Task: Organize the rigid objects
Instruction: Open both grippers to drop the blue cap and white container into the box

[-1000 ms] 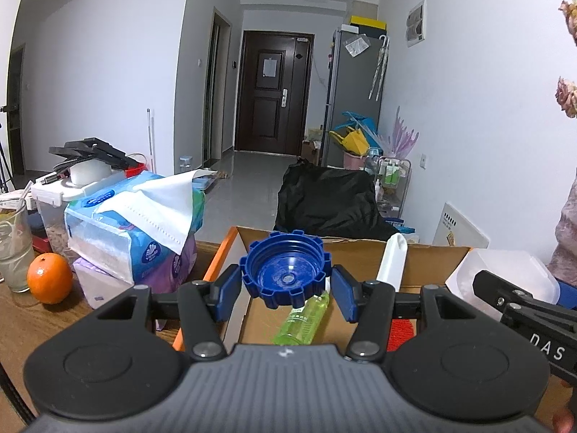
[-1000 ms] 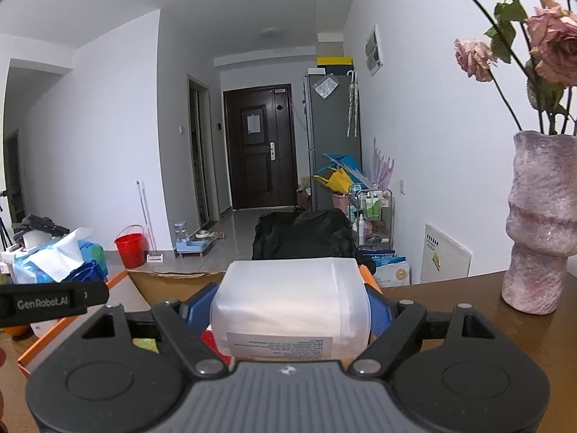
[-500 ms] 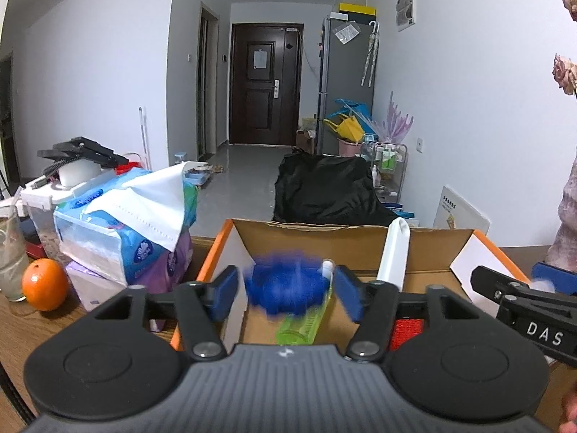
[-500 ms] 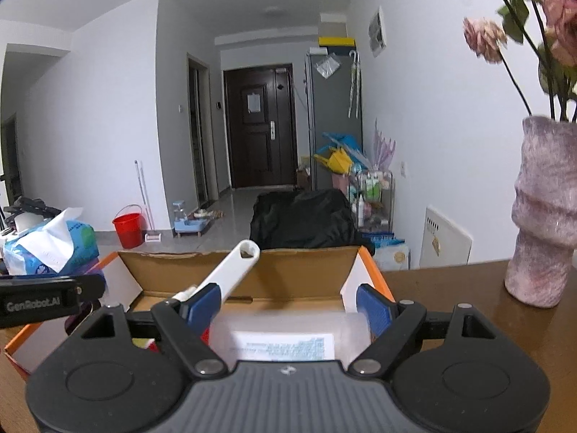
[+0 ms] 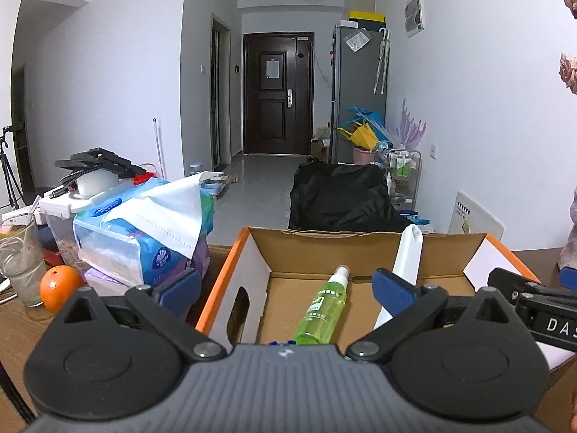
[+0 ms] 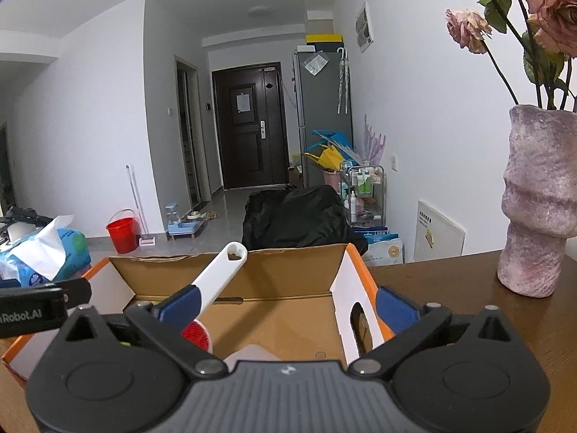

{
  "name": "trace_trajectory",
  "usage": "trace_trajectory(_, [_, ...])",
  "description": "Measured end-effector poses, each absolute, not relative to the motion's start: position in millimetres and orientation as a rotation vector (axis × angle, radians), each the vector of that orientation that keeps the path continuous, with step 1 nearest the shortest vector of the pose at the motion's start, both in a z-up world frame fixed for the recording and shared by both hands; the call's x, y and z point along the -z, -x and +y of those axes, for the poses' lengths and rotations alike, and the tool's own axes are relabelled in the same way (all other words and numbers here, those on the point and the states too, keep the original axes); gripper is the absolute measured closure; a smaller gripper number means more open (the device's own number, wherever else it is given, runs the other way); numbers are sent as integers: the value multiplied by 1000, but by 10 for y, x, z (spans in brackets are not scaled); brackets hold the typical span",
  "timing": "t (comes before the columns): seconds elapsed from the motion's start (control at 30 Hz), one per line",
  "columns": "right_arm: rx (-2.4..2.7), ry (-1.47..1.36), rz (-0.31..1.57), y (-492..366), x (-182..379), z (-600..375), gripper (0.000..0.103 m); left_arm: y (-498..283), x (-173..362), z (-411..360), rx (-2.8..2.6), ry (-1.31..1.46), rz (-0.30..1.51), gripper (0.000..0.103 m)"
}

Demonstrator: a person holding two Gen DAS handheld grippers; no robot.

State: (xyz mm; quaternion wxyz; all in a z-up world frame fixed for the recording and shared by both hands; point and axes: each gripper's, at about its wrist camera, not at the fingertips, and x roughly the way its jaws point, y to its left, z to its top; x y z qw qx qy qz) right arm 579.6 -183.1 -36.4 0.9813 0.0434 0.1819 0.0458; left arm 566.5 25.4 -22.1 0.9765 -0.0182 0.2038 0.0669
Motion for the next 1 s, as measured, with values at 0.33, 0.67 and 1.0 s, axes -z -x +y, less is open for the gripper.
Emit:
trace_trajectory(0.33, [-95, -91, 362, -5790, 354, -1843, 0, -5644, 224, 251, -129, 41, 410, 0])
trace_trajectory(0.67, [-100, -86, 354, -5732, 361, -1845, 0, -5560, 238, 242, -126, 43, 416, 0])
trace_trajectory(1.0, [-103, -89, 354, -5552, 388, -1884, 0, -5394, 284, 265, -113, 40, 423, 0])
